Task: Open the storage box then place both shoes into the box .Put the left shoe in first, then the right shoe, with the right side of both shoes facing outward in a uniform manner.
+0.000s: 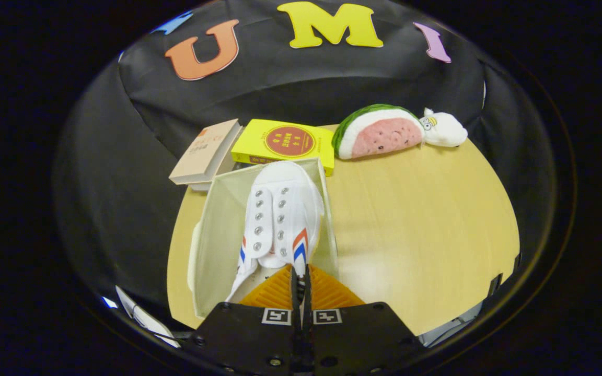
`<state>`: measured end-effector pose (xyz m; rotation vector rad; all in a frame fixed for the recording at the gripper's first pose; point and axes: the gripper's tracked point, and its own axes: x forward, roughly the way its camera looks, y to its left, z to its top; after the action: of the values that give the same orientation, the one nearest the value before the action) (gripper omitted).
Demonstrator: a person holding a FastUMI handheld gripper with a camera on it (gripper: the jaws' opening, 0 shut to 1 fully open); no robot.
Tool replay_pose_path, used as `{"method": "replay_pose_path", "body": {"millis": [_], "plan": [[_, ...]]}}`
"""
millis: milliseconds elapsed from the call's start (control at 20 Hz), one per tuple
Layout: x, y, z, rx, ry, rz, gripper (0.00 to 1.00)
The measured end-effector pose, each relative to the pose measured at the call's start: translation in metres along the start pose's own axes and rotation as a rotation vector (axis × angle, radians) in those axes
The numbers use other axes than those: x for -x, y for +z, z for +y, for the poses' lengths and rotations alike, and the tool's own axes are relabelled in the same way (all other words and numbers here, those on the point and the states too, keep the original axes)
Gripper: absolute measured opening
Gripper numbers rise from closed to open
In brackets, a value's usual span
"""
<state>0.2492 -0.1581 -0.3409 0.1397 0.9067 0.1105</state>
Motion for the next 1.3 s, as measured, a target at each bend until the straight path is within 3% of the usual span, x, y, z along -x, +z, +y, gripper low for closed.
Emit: {"method": "replay_pose_path", "body": {"millis": [200, 400, 450, 500, 650, 800, 900, 950, 1100, 1300], "plan": [[0.004, 0.004, -0.001, 0.042, -0.068, -0.016, 0.00], [0.006, 0.005, 0.002, 0.008, -0.069, -0.011, 0.03], [0.013, 0.008, 0.004, 0.003, -0.064, -0.015, 0.07], [0.023, 0.013, 0.008, 0.000, -0.054, -0.023, 0.18], [0.052, 0.026, 0.014, 0.055, -0.034, -0.093, 0.27], [0.079, 0.033, 0.011, 0.085, -0.014, -0.149, 0.70], [0.108, 0.045, 0.007, 0.120, -0.023, -0.217, 0.82], [0.125, 0.053, 0.003, 0.140, -0.034, -0.260, 0.82], [0.181, 0.069, -0.003, 0.203, -0.059, -0.405, 0.96], [0.257, 0.076, 0.003, 0.238, -0.020, -0.590, 0.98]]}}
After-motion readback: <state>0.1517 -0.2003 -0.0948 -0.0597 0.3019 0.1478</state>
